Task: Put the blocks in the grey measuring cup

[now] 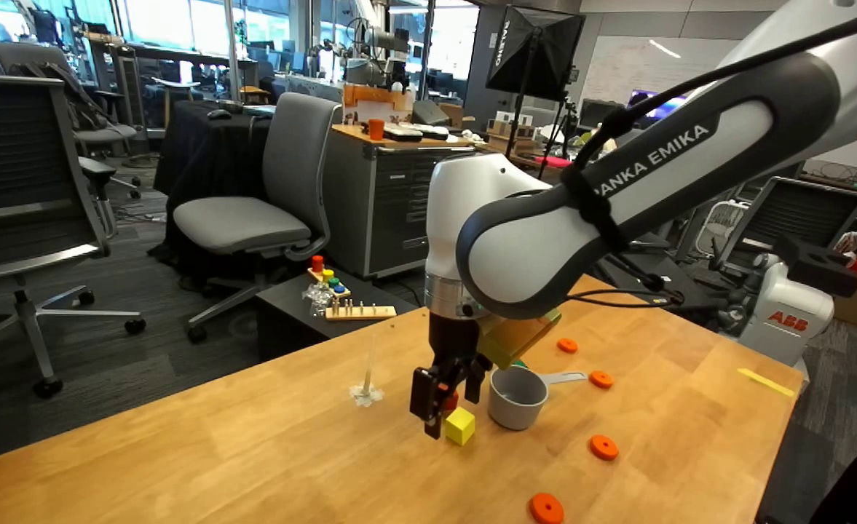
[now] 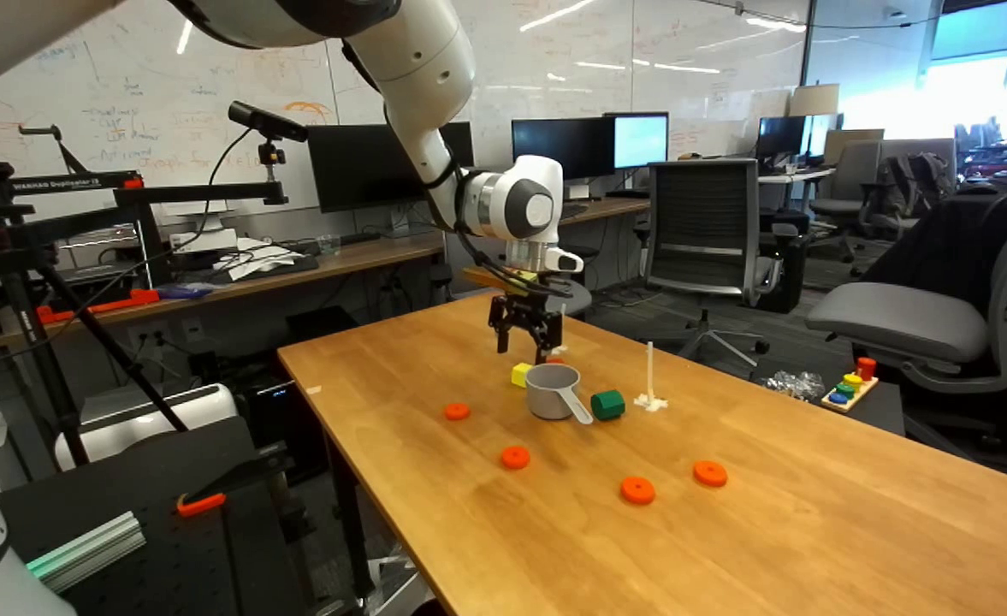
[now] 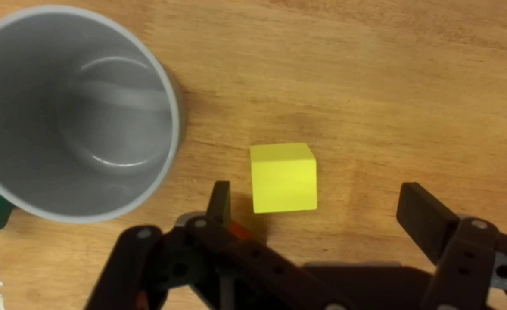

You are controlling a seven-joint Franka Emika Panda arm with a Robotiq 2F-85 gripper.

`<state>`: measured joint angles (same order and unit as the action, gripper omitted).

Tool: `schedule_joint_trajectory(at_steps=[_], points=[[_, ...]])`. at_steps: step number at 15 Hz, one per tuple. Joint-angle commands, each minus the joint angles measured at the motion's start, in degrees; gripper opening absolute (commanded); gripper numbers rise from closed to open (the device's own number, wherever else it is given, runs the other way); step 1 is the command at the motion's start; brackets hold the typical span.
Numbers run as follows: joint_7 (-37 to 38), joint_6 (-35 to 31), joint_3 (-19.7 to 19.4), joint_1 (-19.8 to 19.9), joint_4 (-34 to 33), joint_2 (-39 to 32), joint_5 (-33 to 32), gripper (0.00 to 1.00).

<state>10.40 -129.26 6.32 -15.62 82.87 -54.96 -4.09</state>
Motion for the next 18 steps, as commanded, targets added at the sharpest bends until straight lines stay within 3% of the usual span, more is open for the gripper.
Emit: schedule_joint_trajectory(at_steps=[1, 2, 10, 14, 18], points=[[1.0, 1.1, -0.9, -0.3, -2.0, -1.1, 1.5, 0.75], [1.1, 1.0, -1.0, -0.4, -2.0, -1.1, 1.4, 0.74], [1.4, 0.0, -1.3, 0.0, -0.7, 0.2, 1.2, 0.14], [2.0, -0.1, -2.0, -1.4, -0.4, 2.5, -0.2, 0.14], [3.1, -0.2, -2.6, -4.0, 1.5, 9.5, -2.8, 0.14]])
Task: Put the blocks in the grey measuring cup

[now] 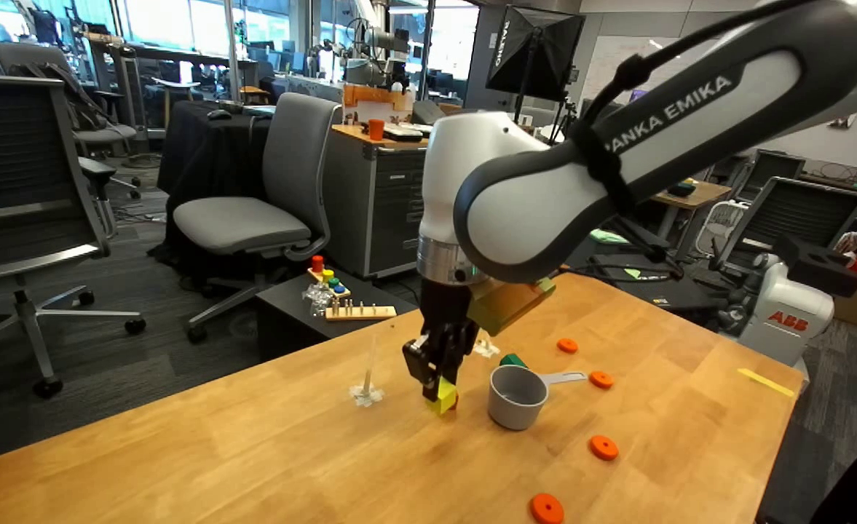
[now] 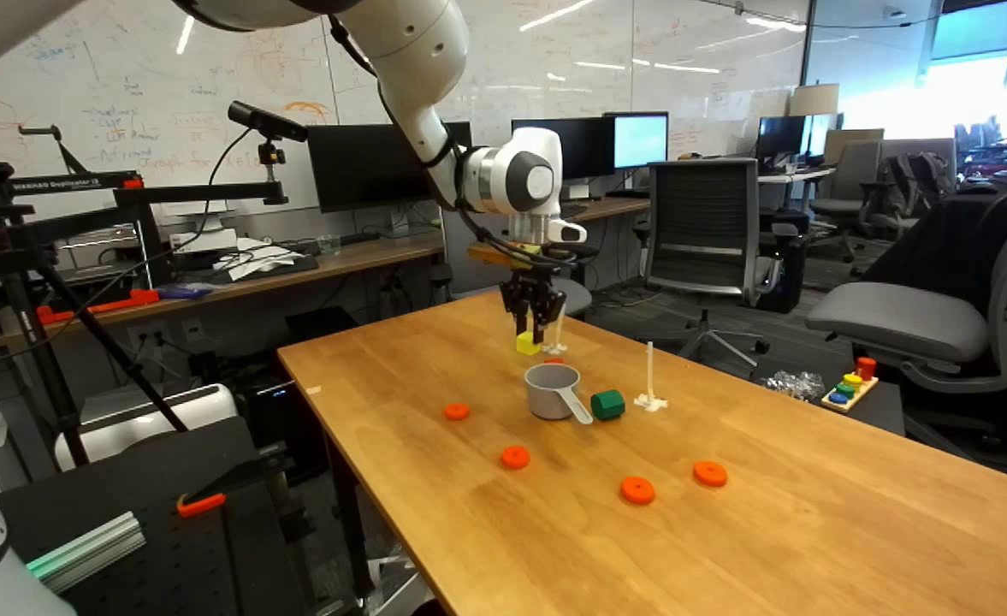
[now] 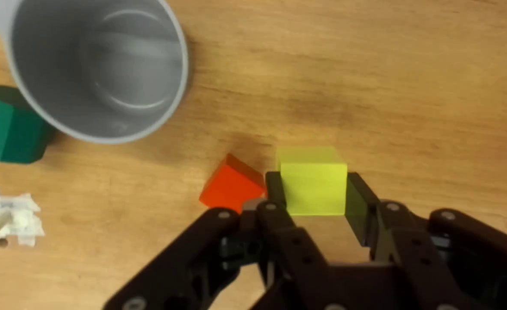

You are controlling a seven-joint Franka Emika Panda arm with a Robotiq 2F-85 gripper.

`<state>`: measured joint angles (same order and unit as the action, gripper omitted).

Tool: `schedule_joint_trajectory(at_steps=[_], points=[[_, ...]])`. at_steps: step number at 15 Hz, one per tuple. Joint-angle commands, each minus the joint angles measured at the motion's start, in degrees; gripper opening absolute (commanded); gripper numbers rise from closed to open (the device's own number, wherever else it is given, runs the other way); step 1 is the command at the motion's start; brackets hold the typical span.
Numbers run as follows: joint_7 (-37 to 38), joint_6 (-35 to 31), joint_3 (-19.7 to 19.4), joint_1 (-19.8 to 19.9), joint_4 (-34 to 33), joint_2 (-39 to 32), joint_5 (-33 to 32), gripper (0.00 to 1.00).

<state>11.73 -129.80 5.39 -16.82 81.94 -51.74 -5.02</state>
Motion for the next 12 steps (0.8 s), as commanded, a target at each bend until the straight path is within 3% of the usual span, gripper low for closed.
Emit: schedule_joint_trajectory(at_steps=[1, 5, 12], points=[[2.4, 0.9, -2.1, -3.5, 3.2, 8.3, -2.9, 0.14], [6.2, 1.4, -4.3, -4.9, 9.5, 16.3, -7.1, 0.14], [10.3, -0.6, -5.3, -1.7, 23.0, 24.5, -6.3, 0.14]])
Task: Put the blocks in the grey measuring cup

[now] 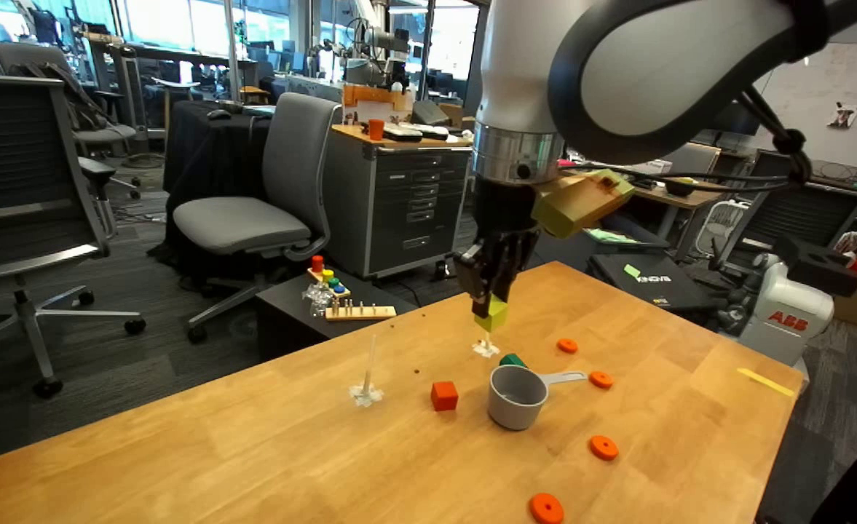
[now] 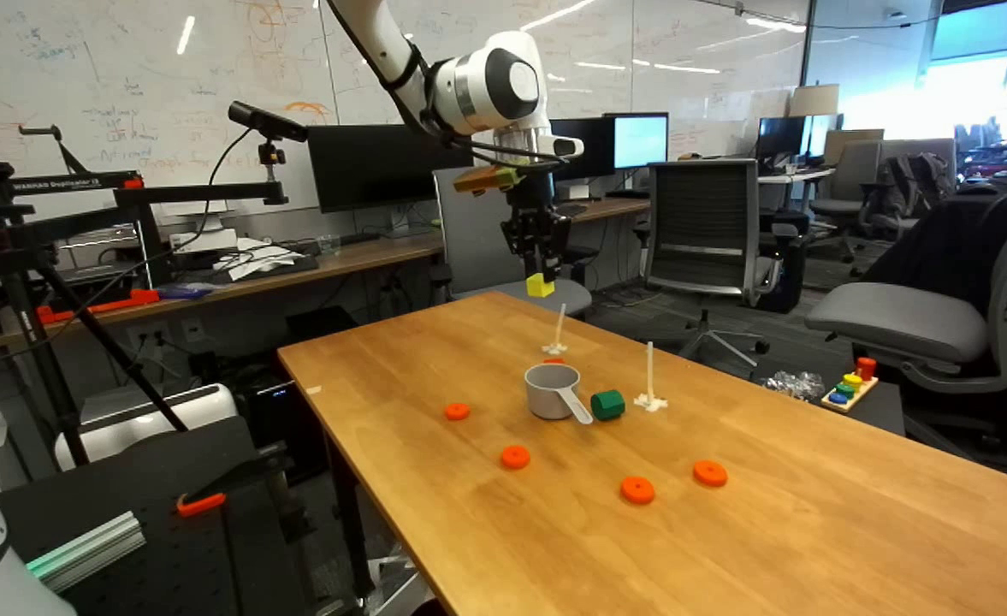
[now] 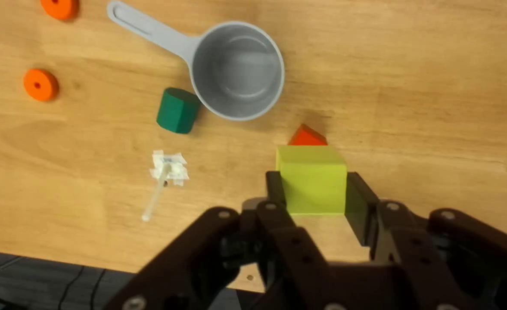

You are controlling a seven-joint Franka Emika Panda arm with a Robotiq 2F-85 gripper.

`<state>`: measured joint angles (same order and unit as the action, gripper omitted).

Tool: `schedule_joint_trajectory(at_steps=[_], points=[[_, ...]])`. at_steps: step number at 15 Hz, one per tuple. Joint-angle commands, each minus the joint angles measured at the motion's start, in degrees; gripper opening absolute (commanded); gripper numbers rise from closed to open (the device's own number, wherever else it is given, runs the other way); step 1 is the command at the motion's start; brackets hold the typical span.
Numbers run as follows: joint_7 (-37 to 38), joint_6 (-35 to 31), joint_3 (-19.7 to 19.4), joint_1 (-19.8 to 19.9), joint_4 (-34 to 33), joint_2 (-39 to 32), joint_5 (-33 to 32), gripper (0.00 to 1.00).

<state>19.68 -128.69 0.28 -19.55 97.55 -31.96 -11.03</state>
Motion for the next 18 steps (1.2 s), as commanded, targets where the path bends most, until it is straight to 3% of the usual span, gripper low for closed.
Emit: schedule_joint_trajectory(at_steps=[1, 10, 11, 13, 17, 18], points=[[2.6, -1.7, -0.1, 1.5, 8.5, 4.9, -0.2, 0.14], [3.0, -1.8, -0.5, 4.5, 11.9, 3.6, -0.1, 0.14], [3.2, -1.5, -0.5, 4.7, 11.8, 3.6, 0.0, 0.64], [2.9, -1.8, -0.4, 4.9, 11.7, 3.5, -0.1, 0.70], [2.5, -2.8, -0.2, 4.9, 11.5, 3.4, -0.1, 1.00], [2.4, -3.1, -0.1, 4.9, 11.5, 3.5, -0.1, 1.00]])
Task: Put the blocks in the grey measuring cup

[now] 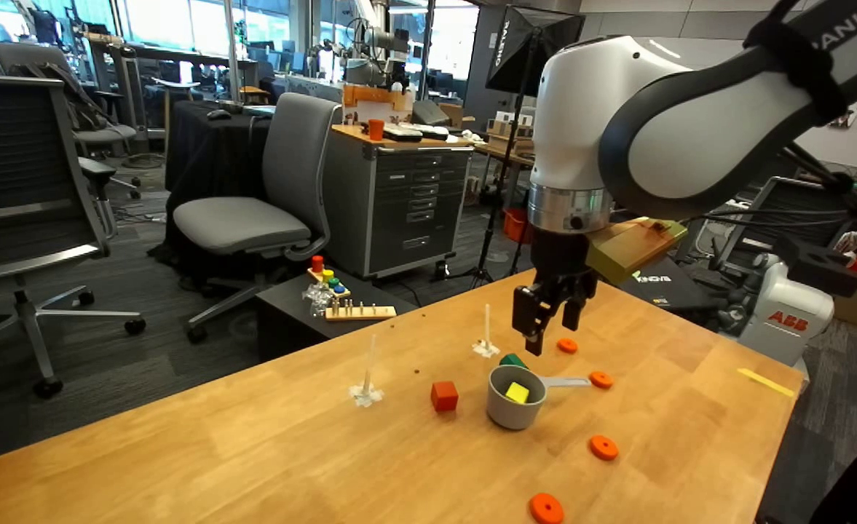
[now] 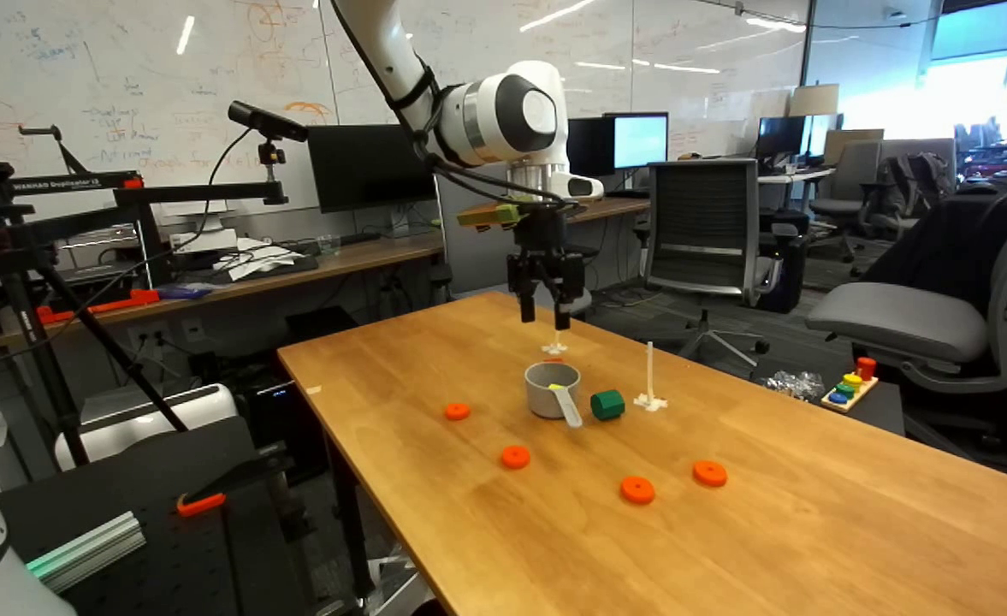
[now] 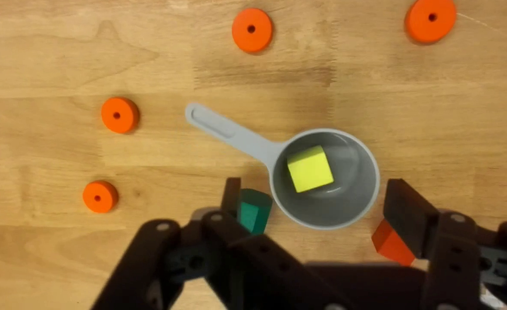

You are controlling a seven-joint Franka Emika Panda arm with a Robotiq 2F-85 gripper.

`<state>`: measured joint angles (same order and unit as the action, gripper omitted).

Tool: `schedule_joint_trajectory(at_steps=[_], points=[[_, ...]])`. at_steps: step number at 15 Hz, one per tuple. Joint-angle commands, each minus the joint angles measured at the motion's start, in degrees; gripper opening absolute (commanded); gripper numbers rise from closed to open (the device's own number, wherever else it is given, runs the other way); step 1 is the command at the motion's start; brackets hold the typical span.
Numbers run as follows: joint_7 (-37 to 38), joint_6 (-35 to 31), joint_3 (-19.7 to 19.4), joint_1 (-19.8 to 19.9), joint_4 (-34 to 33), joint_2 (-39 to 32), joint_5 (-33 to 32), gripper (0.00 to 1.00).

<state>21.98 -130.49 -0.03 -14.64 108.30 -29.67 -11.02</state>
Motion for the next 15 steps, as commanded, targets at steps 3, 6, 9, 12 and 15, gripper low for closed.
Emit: schedule_joint_trajectory(at_steps=[3, 6, 9, 12, 15], points=[[-0.6, -1.4, 0.6, -0.2, -0.6, 0.4, 0.1, 1.00], [-4.0, -0.1, 2.0, -0.2, -4.3, -1.9, 0.4, 1.00], [-12.8, 5.0, 4.6, 0.0, -10.0, -4.7, 0.5, 1.00], [-21.6, 13.4, 7.1, 0.9, -18.1, -8.4, 2.1, 1.00], [-28.3, 25.1, 7.2, 0.5, -27.3, -12.7, 1.1, 1.00]])
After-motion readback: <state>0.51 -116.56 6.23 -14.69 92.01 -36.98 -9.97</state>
